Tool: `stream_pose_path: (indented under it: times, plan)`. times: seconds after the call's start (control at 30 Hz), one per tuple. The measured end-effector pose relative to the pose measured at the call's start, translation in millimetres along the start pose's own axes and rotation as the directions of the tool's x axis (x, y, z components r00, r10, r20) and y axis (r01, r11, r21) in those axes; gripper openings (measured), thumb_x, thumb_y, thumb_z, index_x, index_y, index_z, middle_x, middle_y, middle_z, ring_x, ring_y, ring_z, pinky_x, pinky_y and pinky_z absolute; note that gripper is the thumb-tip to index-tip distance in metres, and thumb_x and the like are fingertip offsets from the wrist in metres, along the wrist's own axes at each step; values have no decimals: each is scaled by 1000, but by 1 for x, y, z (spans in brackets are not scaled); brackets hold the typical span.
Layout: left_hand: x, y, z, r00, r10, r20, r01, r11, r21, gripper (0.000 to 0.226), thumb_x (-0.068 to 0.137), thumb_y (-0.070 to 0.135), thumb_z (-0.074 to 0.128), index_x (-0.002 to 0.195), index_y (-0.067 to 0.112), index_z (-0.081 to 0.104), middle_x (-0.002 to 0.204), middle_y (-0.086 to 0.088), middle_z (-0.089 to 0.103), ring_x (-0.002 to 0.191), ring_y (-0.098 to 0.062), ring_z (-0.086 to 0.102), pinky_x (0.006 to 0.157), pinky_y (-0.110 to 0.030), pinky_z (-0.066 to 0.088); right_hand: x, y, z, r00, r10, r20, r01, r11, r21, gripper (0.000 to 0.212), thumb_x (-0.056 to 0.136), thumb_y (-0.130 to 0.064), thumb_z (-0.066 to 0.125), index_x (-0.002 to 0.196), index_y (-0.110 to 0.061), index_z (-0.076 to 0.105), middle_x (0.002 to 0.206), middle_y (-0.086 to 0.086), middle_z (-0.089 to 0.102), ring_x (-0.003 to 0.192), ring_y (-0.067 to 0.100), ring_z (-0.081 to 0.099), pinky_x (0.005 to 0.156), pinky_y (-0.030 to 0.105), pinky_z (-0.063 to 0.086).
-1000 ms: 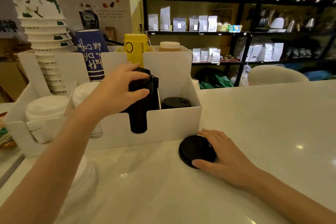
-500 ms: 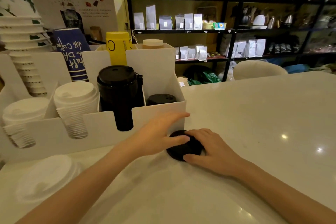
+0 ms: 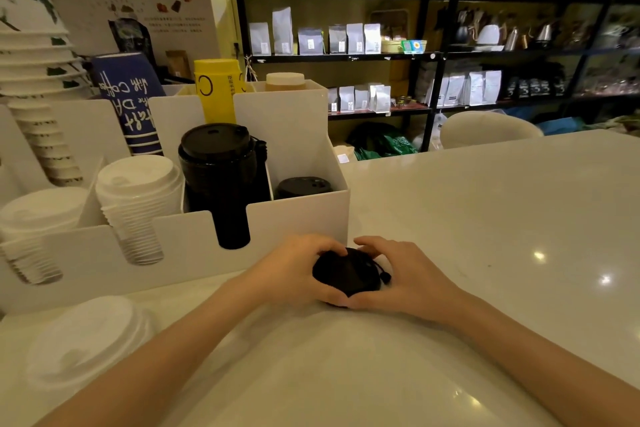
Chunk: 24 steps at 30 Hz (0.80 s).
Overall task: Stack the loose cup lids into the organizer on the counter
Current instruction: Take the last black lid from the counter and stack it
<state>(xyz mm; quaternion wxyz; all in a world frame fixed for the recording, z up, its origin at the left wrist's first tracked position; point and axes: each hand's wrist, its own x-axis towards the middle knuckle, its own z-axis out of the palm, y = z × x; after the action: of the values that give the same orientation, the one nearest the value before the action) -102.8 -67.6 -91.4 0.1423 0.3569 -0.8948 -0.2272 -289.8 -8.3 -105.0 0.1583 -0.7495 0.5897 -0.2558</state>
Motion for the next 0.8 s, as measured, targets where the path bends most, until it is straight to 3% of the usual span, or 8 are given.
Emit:
stream_pose_path:
  times: [0.07, 0.17, 0.33, 0.47, 0.63, 0.8]
  plan:
    - [0, 3, -10, 1000, -1, 0, 1, 1000, 11, 56, 58, 47, 74, 110, 36, 54, 102, 19, 55, 87, 9, 46, 67, -2, 36, 2, -3, -4, 1000, -18, 4, 18, 1000, 4, 89, 50, -69, 68, 127, -33, 40, 117, -14, 58, 108, 10, 51, 93, 28, 39]
    - [-4, 10, -34, 999, 12, -47, -11, 1000, 20, 55, 60, 48, 72, 110, 36, 56, 108, 14, 60, 93, 3, 48, 74, -8, 39, 8, -17, -16, 997, -66, -32, 67, 998, 21, 87, 51, -69, 68, 126, -35, 42, 111, -18, 56, 103, 4, 51, 86, 18, 32]
    - [-23, 25, -83, 968, 68, -243, -70, 998, 2, 54, 55, 49, 73, 105, 33, 61, 98, 17, 63, 88, 15, 52, 73, -3, 43, 28, -53, -45, 972, -180, -149, 198, 973, 116, 87, 43, -73, 64, 121, -38, 46, 101, -25, 56, 99, -10, 52, 76, 2, 40]
    - [-39, 31, -113, 914, 102, -392, -128, 991, -40, 51, 56, 46, 73, 103, 28, 64, 101, 7, 69, 92, 4, 58, 80, -12, 48, 49, -77, -54, 943, -259, -210, 295, 942, 160, 85, 44, -69, 66, 120, -37, 47, 100, -27, 54, 98, -21, 46, 77, -4, 34]
    - [-50, 21, -137, 822, 77, -564, -152, 985, -86, 48, 57, 49, 68, 101, 29, 63, 105, 11, 65, 101, -2, 58, 87, -21, 49, 80, -105, -53, 904, -303, -301, 376, 899, 224, 81, 49, -64, 67, 121, -35, 45, 102, -30, 52, 99, -19, 46, 77, -4, 33]
    - [-48, 2, -148, 679, 48, -733, -206, 970, -128, 37, 61, 42, 69, 96, 30, 64, 106, 15, 61, 107, 3, 54, 91, -18, 45, 111, -123, -41, 863, -286, -417, 442, 827, 347, 78, 52, -57, 72, 121, -29, 45, 112, -16, 57, 108, -1, 52, 88, 10, 43]
